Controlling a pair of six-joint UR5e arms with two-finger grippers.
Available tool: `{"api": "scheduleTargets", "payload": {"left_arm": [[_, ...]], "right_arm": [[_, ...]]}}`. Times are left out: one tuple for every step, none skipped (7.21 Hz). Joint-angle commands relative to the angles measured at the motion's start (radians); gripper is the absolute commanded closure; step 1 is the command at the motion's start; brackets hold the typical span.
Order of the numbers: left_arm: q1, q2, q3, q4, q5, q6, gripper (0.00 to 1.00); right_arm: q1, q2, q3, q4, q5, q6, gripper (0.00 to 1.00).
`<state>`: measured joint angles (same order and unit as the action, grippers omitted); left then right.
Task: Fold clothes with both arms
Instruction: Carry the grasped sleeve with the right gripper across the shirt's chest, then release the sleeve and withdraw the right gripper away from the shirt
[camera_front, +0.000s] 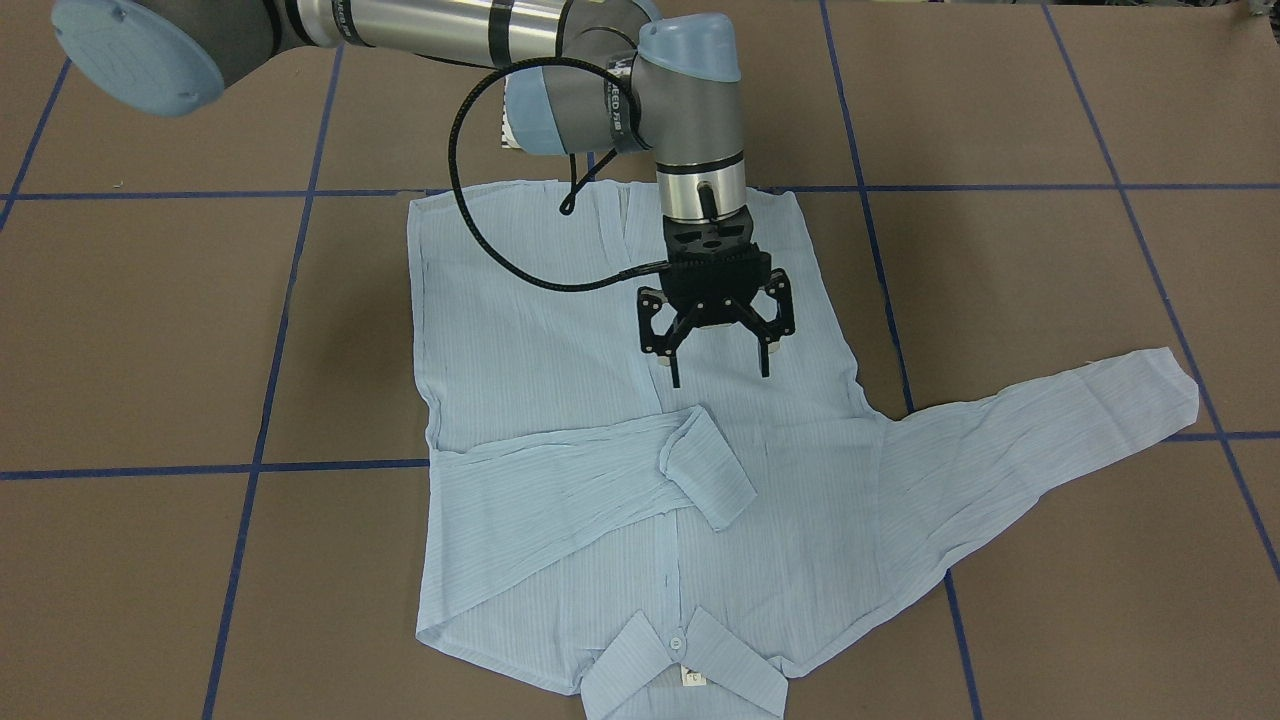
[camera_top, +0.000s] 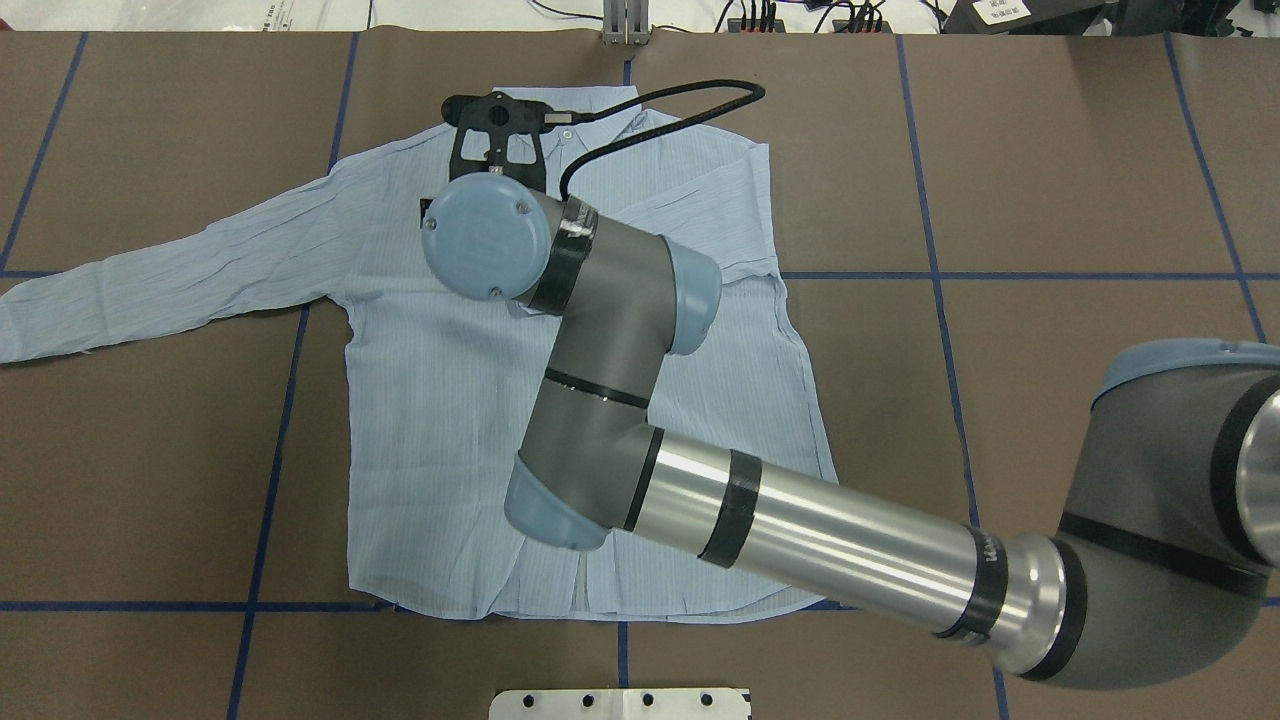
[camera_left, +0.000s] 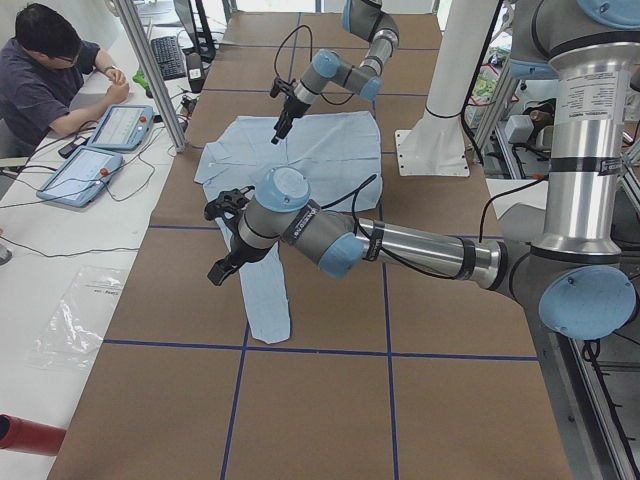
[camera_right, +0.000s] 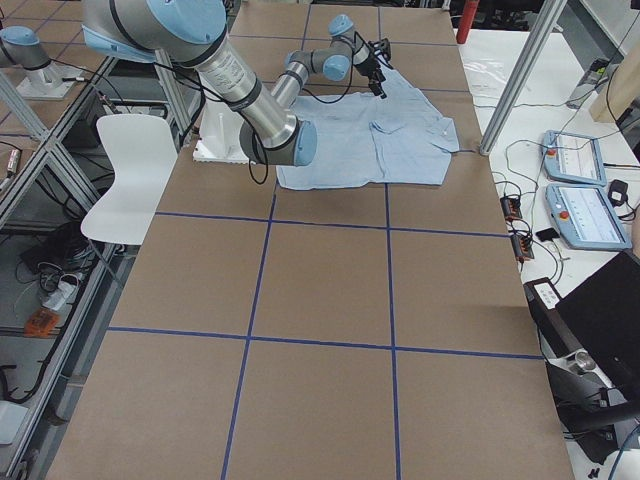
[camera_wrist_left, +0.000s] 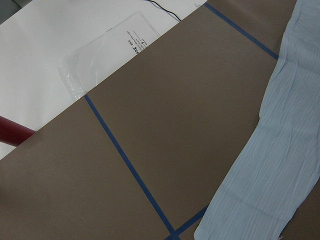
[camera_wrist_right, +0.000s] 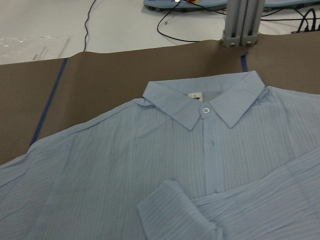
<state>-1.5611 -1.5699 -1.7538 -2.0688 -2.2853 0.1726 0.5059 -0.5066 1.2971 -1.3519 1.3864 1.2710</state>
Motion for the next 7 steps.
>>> {"api": "scheduleTargets", "payload": {"left_arm": [[0.024,-0.013,0.086,-0.145,0.0,-0.106,0.0],[0.056,-0.015,0.187,-0.287,0.004,-0.189,0.0],[0.112,-0.013,0.265,-0.432,0.01,-0.329,0.0],[0.162,-0.013,0.321,-0.55,0.012,-0.464,0.0],[0.206,-0.006,0.365,-0.627,0.062,-0.555,0.0],[0.261,0.002,0.41,-0.699,0.155,-0.612,0.0],[0.288,0.002,0.497,-0.799,0.183,-0.645,0.05]], "right_arm": [[0.19,-0.106,0.08,-0.052,0.272,-0.018,0.0],[0.266,-0.178,0.138,-0.053,0.392,-0.05,0.0],[0.316,-0.249,0.195,-0.053,0.442,-0.138,0.0],[0.394,-0.326,0.238,-0.053,0.52,-0.241,0.0],[0.501,-0.401,0.269,-0.053,0.637,-0.362,0.0],[0.576,-0.47,0.293,-0.049,0.711,-0.472,0.0],[0.614,-0.524,0.321,-0.046,0.733,-0.548,0.0]]}}
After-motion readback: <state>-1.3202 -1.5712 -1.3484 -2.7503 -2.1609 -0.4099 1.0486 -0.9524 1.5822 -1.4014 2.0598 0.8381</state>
